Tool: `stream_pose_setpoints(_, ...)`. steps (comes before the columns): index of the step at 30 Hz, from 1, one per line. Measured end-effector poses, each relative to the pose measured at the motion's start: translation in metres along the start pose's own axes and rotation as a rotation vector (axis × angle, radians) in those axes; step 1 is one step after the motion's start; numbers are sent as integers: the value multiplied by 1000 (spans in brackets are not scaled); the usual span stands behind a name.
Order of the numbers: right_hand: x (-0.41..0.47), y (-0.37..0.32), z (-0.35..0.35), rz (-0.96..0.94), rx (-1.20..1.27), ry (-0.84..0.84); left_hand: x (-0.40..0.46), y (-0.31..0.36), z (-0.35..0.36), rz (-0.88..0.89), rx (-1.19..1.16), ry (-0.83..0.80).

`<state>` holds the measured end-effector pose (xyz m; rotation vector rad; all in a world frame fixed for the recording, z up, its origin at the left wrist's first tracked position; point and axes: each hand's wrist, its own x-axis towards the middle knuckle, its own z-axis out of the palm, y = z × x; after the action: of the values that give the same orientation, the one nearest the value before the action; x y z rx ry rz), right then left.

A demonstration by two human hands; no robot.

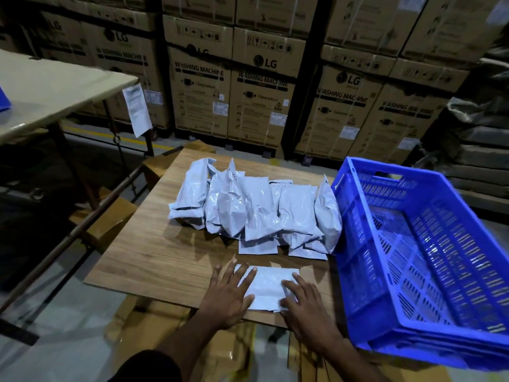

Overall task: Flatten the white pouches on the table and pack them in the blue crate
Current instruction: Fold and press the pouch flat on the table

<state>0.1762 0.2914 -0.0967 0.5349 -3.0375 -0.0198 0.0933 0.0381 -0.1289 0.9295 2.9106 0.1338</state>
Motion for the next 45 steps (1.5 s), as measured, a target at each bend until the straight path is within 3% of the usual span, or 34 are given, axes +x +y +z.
stream_pose_setpoints(5,9,-4,-1,24,41,113,-13,10,-4,34,-64,124)
stream_pose_setpoints(9,11,-16,-14,-25,-1,260,-14,7,-2,68,-5,6)
stream_pose_setpoints(15,-1,-16,-20,-479,-271,135,-12,-3,-8,-34,-27,-2)
stream_pose_setpoints(17,5,-13,-15,-507,-281,120,-12,-3,-12,-33,-57,49)
stream_pose_setpoints(21,24,-6,-17,-418,-89,39,-16,1,-20,-15,-59,181)
stream_pose_setpoints(25,36,-15,-53,-279,234,257,-25,9,-36,-156,-168,397)
stream_pose_setpoints(29,42,-15,-69,77,655,414,-32,10,-38,-67,-246,590)
stream_pose_setpoints(31,46,-8,-78,287,868,345,-32,10,-34,-31,-232,586)
stream_pose_setpoints(34,55,3,-86,448,1067,9,-28,13,-25,40,-113,411)
stream_pose_setpoints(36,59,10,-81,445,960,-64,-23,13,-14,60,-38,275)
stream_pose_setpoints(40,60,3,-63,380,373,49,-19,15,-2,-47,-27,97)
stream_pose_setpoints(45,33,-41,-17,136,224,-175,-8,23,-26,-4,-56,83)
